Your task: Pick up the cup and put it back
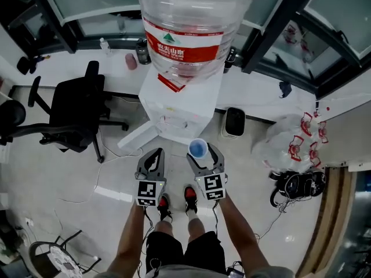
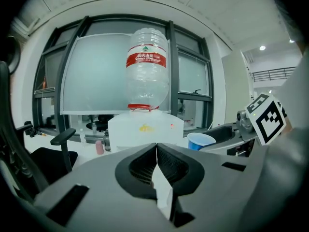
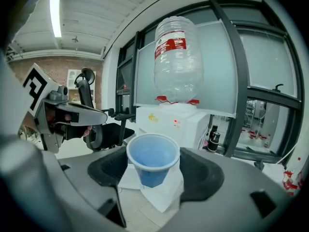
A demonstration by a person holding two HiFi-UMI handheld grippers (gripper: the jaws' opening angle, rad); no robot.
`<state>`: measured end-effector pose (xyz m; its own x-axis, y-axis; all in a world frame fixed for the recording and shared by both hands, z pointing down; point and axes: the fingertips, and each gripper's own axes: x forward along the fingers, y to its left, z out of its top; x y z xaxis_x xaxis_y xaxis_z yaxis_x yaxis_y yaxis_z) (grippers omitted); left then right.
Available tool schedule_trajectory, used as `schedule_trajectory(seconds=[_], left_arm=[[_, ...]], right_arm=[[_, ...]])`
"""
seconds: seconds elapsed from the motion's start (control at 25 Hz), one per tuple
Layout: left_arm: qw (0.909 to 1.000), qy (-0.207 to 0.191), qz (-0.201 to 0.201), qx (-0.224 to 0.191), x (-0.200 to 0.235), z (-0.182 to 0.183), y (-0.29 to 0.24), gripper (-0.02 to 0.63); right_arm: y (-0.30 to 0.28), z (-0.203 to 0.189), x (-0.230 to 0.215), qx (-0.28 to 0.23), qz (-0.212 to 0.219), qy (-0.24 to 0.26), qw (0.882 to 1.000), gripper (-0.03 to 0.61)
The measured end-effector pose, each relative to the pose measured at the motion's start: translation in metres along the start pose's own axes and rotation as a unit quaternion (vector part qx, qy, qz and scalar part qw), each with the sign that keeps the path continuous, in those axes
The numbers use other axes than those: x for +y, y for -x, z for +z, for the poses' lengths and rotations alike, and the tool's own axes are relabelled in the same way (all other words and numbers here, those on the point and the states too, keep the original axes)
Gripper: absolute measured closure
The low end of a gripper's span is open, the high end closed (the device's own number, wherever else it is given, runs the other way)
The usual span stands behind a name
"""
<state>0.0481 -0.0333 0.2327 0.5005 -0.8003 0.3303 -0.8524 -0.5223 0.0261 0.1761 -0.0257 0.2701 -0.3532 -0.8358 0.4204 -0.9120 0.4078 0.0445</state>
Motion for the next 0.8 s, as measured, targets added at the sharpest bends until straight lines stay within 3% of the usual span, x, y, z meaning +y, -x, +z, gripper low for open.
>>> schedule_trajectory(seconds=[0.8], left_arm=[[0.9999, 0.006, 0.015, 0.000, 0.006, -0.007, 0.001, 0.589]], right_arm=[[-0.002, 0.002, -0.007, -0.004, -0.008, -0.003, 1.000, 0.235]])
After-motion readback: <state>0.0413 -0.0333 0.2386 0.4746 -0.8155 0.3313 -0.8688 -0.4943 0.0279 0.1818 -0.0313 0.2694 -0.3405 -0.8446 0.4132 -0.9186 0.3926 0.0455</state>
